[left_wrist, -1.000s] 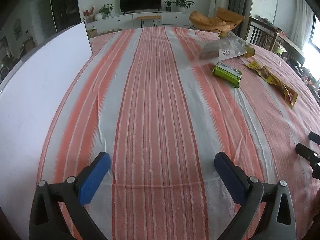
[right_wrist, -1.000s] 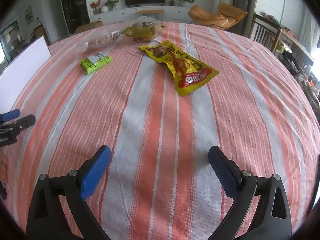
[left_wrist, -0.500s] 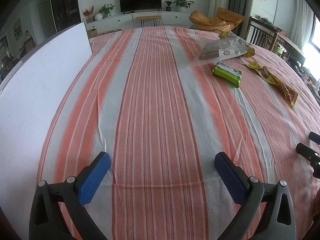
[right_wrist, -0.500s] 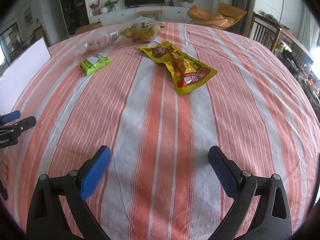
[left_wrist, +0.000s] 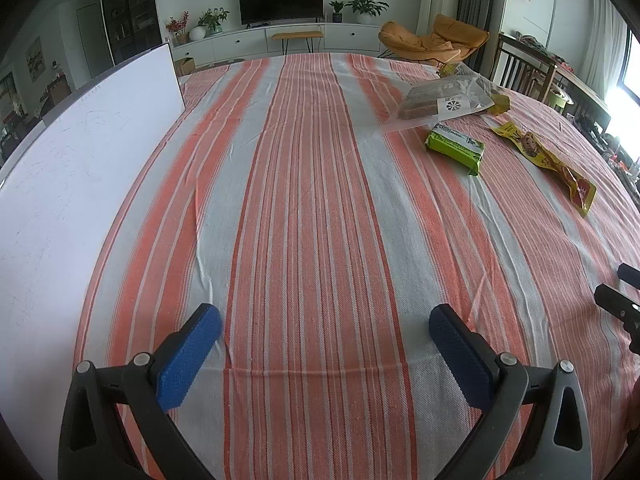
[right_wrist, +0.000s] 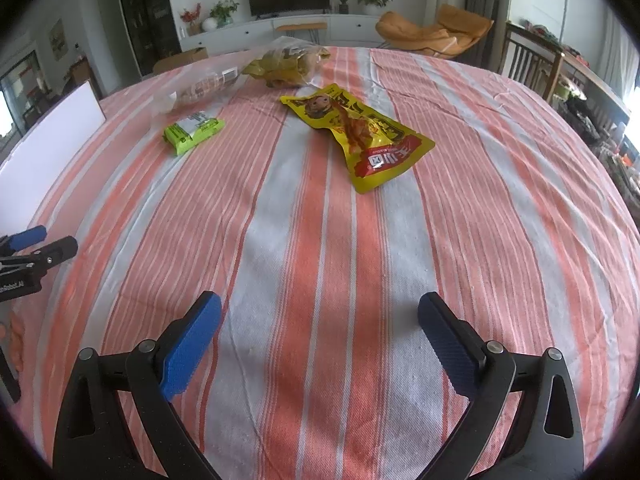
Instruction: Organize snacks
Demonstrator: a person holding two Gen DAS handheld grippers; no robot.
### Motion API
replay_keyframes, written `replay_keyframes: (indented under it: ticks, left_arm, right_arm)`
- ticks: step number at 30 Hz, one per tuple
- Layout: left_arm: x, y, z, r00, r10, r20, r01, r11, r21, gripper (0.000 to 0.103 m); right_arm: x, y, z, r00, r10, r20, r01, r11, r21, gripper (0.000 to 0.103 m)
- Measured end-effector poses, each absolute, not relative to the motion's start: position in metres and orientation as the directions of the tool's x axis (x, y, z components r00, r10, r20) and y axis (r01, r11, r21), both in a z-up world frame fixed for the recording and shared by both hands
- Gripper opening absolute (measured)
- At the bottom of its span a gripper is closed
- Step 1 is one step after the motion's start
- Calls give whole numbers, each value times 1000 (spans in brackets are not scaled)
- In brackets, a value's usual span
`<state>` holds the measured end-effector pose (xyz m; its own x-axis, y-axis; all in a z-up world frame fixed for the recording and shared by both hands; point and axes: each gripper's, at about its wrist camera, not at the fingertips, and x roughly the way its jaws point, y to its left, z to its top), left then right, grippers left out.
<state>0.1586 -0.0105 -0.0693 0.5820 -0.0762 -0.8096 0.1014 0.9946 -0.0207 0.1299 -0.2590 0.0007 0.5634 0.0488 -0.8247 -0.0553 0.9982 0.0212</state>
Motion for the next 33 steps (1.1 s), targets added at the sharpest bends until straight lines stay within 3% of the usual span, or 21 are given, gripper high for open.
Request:
replay_keyframes:
  ticks: [4, 8, 15, 22, 23, 25, 27, 33]
  left_arm:
    - [165, -11, -67, 540, -131, -831, 158, 986, -53, 103]
    - [208, -9, -44, 406, -427, -808, 246, 903, -353, 103]
    - [325, -70, 6, 331, -482, -811, 354, 860, -367, 103]
    - [407, -128, -39, 182, -402, -897, 301, 892, -338, 102]
    - [412, -128, -48, 178, -386, -905, 274, 903, -332, 99]
    - [412, -119, -48, 238, -370, -898, 246, 918, -313, 73]
    - [407, -109, -47, 270, -374, -887, 233, 919, -317, 61]
    - [339, -46, -46, 355, -309, -882, 195, 947, -254, 58]
  right_arm:
    - [130, -259, 1, 566, 57, -823, -56, 998, 30, 100]
    - [130, -261, 1, 571, 76, -817, -56, 997, 54, 100]
    - [130, -263, 1, 575, 88, -813, -55, 996, 69, 101]
    - [130, -264, 2, 577, 92, -812, -56, 996, 74, 101]
    - [130, -264, 1, 577, 94, -812, -56, 996, 75, 101]
    - [130, -264, 1, 577, 95, -811, -57, 995, 76, 101]
    - [129, -264, 1, 577, 96, -811, -57, 995, 77, 101]
    - [130, -264, 2, 575, 94, -813, -58, 996, 73, 101]
